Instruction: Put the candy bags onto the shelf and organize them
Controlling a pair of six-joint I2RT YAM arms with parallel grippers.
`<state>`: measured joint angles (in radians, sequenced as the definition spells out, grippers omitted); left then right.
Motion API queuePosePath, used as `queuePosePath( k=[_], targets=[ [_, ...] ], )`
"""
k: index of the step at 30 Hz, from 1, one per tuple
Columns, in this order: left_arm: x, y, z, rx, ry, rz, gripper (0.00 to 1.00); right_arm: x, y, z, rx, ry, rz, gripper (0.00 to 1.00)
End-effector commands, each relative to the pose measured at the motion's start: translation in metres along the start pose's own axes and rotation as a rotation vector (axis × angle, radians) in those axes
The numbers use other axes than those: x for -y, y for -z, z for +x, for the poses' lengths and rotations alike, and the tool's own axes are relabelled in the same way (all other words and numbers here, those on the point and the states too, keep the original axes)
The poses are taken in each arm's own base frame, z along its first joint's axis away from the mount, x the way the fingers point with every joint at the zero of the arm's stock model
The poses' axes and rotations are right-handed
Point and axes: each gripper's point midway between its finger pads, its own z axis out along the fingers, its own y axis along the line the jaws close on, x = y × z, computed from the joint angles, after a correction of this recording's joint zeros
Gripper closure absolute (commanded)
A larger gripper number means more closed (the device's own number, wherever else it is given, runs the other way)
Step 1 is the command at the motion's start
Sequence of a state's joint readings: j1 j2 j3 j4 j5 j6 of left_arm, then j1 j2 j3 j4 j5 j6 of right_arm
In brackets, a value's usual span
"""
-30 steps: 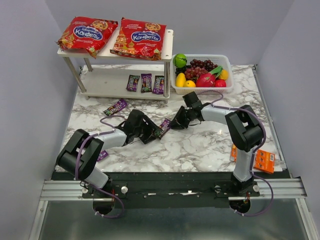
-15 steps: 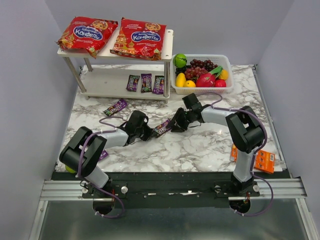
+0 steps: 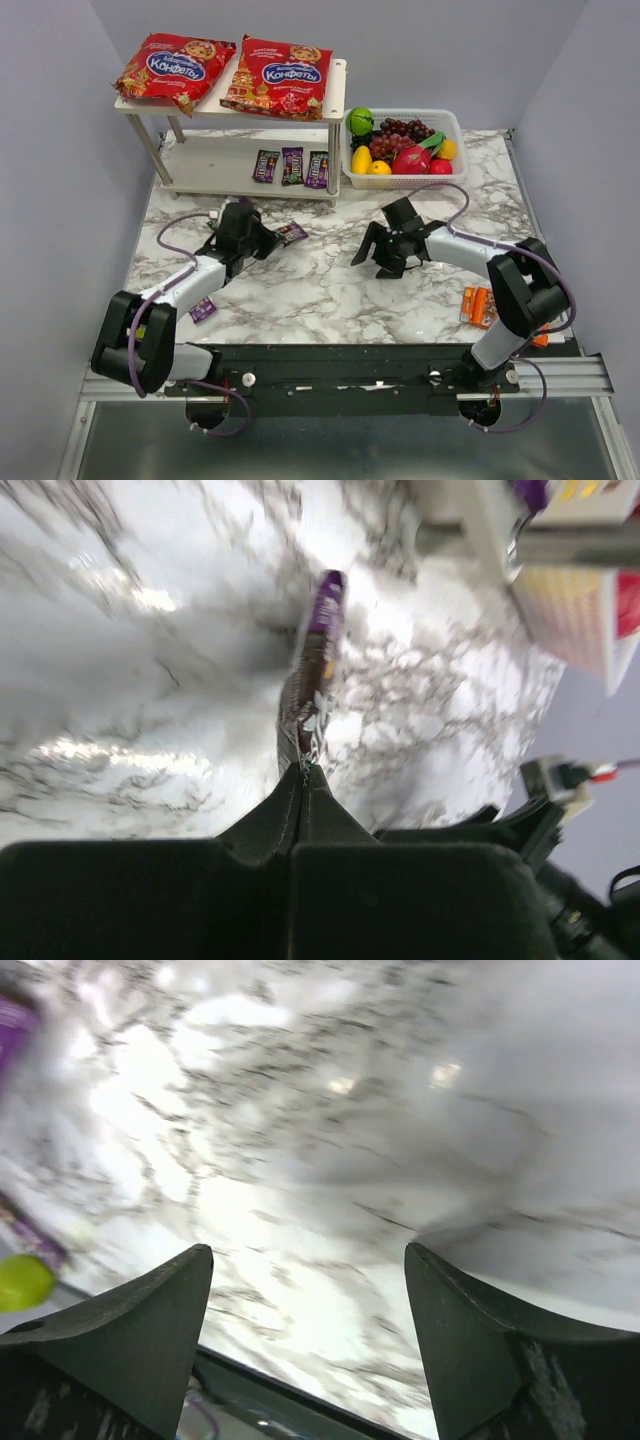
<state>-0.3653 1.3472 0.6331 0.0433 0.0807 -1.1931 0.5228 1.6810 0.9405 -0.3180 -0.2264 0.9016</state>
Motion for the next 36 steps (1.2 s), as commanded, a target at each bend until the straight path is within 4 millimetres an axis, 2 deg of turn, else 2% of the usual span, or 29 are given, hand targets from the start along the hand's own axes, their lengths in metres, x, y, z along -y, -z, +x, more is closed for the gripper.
queuePosePath(
  k=[1, 6, 10, 11, 12, 14, 15, 17, 18, 19, 21, 22, 24, 26, 27, 28, 30, 31, 33, 34, 36],
  targets=[
    [0.018, 0.029, -0.044, 0.071, -0.035, 0.055, 1.0, 0.052, 0.015, 0.0, 0.06, 0.091, 0.155, 0.14],
    [0.031, 0.061, -0.079, 0.15, -0.065, 0.031, 1.0, 0.062, 0.034, -0.01, 0.126, 0.132, 0.18, 0.14],
    [0.041, 0.079, -0.119, 0.25, -0.033, 0.054, 1.0, 0.066, 0.042, -0.015, 0.16, 0.157, 0.189, 0.14],
    [0.037, 0.083, -0.135, 0.285, -0.001, 0.045, 1.0, 0.067, 0.042, -0.015, 0.16, 0.156, 0.191, 0.14],
    [0.047, 0.088, -0.148, 0.313, 0.009, 0.069, 1.0, 0.066, 0.041, -0.014, 0.153, 0.154, 0.186, 0.14],
    [0.046, 0.091, -0.172, 0.356, 0.048, 0.07, 1.0, 0.066, 0.04, -0.014, 0.138, 0.144, 0.182, 0.14],
    [0.057, 0.094, -0.185, 0.383, 0.045, 0.102, 1.0, 0.065, 0.039, -0.014, 0.134, 0.141, 0.179, 0.14],
    [0.057, 0.088, -0.202, 0.398, 0.056, 0.103, 1.0, 0.066, 0.035, -0.016, 0.125, 0.133, 0.189, 0.14],
    [0.063, 0.091, -0.217, 0.423, 0.067, 0.123, 1.0, 0.06, 0.035, -0.022, 0.134, 0.13, 0.184, 0.14],
    [0.058, 0.079, -0.223, 0.406, 0.083, 0.108, 1.0, 0.062, 0.036, -0.02, 0.114, 0.111, 0.204, 0.14],
    [0.068, 0.076, -0.241, 0.418, 0.083, 0.145, 1.0, 0.058, 0.038, -0.026, 0.113, 0.102, 0.202, 0.14],
    [0.061, 0.062, -0.246, 0.402, 0.103, 0.13, 1.0, 0.058, 0.039, -0.027, 0.118, 0.097, 0.206, 0.14],
    [0.069, 0.055, -0.26, 0.412, 0.11, 0.16, 1.0, 0.057, 0.041, -0.031, 0.133, 0.082, 0.21, 0.14],
    [0.058, 0.032, -0.264, 0.384, 0.153, 0.138, 1.0, 0.057, 0.043, -0.032, 0.131, 0.062, 0.212, 0.14],
    [0.063, 0.028, -0.27, 0.391, 0.154, 0.165, 1.0, 0.056, 0.046, -0.033, 0.135, 0.059, 0.209, 0.14],
    [0.05, 0.009, -0.27, 0.369, 0.181, 0.143, 1.0, 0.058, 0.047, -0.033, 0.136, 0.057, 0.217, 0.14],
    [0.044, -0.006, -0.275, 0.378, 0.24, 0.169, 1.0, 0.06, 0.053, -0.033, 0.153, 0.053, 0.22, 0.14],
    [0.031, -0.023, -0.273, 0.366, 0.273, 0.16, 1.0, 0.062, 0.055, -0.033, 0.157, 0.052, 0.224, 0.14],
    [0.025, -0.036, -0.274, 0.367, 0.336, 0.191, 1.0, 0.066, 0.058, -0.031, 0.16, 0.037, 0.227, 0.14],
    [0.015, -0.047, -0.272, 0.358, 0.367, 0.18, 1.0, 0.065, 0.062, -0.031, 0.17, 0.033, 0.218, 0.15],
    [0.007, -0.056, -0.269, 0.355, 0.424, 0.186, 1.0, 0.069, 0.064, -0.028, 0.172, 0.021, 0.218, 0.15]
  ],
)
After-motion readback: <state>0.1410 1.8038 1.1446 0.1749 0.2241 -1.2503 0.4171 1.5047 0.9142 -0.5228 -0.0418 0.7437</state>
